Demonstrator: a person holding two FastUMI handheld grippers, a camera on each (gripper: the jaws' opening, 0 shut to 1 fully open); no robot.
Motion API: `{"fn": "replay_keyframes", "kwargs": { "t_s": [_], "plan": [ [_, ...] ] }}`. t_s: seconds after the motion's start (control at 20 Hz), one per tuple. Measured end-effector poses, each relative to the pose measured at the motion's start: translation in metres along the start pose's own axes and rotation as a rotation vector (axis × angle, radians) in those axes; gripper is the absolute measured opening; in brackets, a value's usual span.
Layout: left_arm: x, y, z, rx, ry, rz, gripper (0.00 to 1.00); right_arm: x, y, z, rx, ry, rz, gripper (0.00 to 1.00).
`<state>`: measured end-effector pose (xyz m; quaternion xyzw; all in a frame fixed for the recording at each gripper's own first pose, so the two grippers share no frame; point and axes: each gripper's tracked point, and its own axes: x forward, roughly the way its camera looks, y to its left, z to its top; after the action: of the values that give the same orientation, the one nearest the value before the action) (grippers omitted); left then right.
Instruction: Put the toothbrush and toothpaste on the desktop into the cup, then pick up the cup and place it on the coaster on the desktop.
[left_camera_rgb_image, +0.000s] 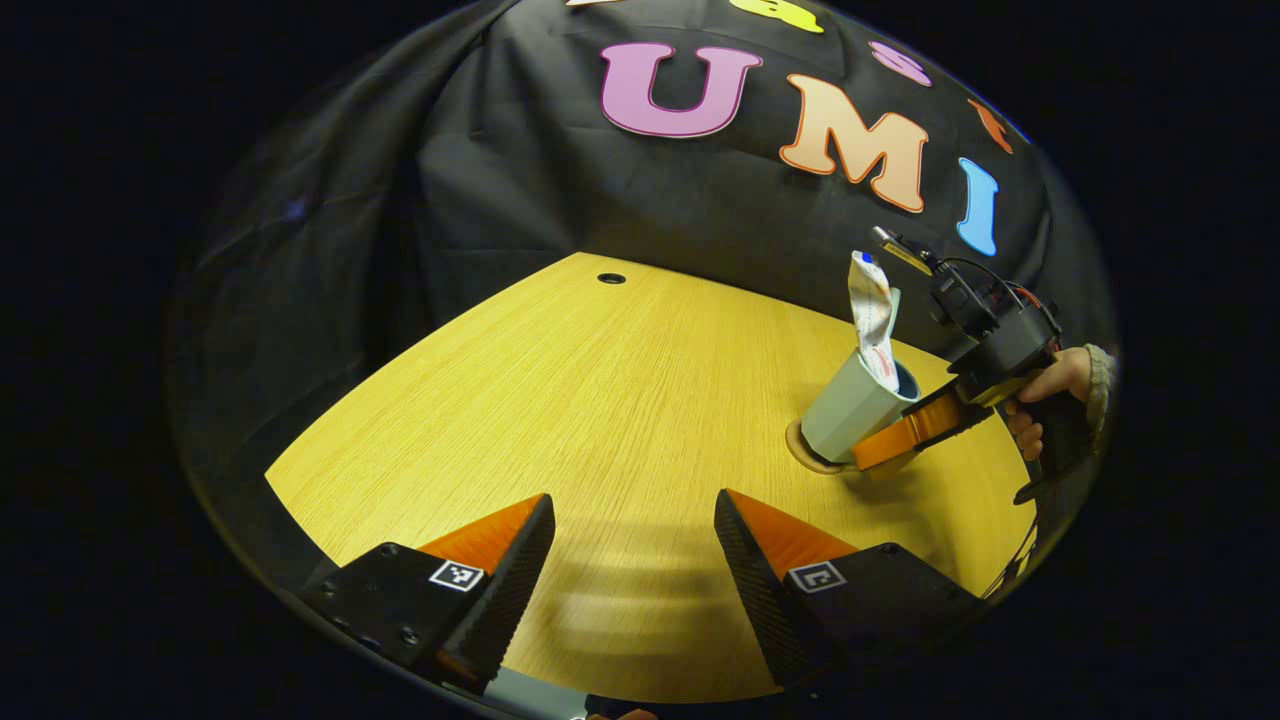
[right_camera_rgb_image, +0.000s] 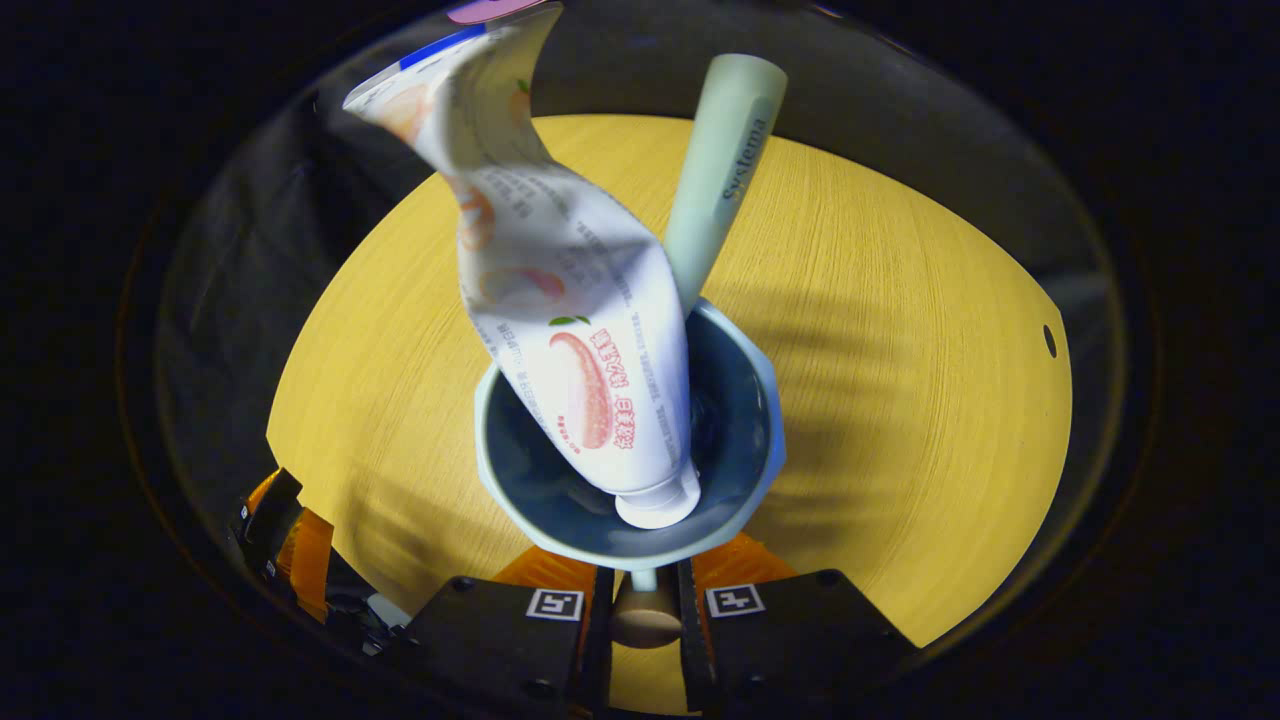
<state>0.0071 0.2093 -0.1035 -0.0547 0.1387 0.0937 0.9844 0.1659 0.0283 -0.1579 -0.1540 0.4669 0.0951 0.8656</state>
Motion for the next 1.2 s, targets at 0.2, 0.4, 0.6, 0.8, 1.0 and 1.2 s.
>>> {"fn": "replay_keyframes", "kwargs": {
  "t_s": [0.2,0.4,0.6,0.8,1.0,1.2],
  "plan": [
    [0.002,0.003,0.0,-0.031,0.003,0.031,0.94,-0.003,0.0,0.0,-0.003,0.04,-0.016,0.3],
    [0.003,0.005,-0.004,-0.061,0.027,0.047,0.94,-0.004,0.002,-0.002,0.012,0.056,-0.01,0.27],
    [0.002,0.004,-0.005,-0.096,0.03,0.037,0.94,-0.004,0.002,-0.001,-0.005,0.06,-0.008,0.31],
    [0.001,0.002,-0.002,-0.095,0.028,0.023,0.94,-0.014,0.005,-0.001,0.003,0.044,0.032,0.42],
    [-0.001,-0.002,0.006,-0.057,0.02,0.006,0.94,-0.036,0.004,0.008,0.016,-0.028,0.073,0.79],
    [-0.002,-0.011,0.016,-0.009,0.005,-0.026,0.94,-0.075,-0.008,0.018,0.031,-0.161,0.116,0.99]
  ]
}}
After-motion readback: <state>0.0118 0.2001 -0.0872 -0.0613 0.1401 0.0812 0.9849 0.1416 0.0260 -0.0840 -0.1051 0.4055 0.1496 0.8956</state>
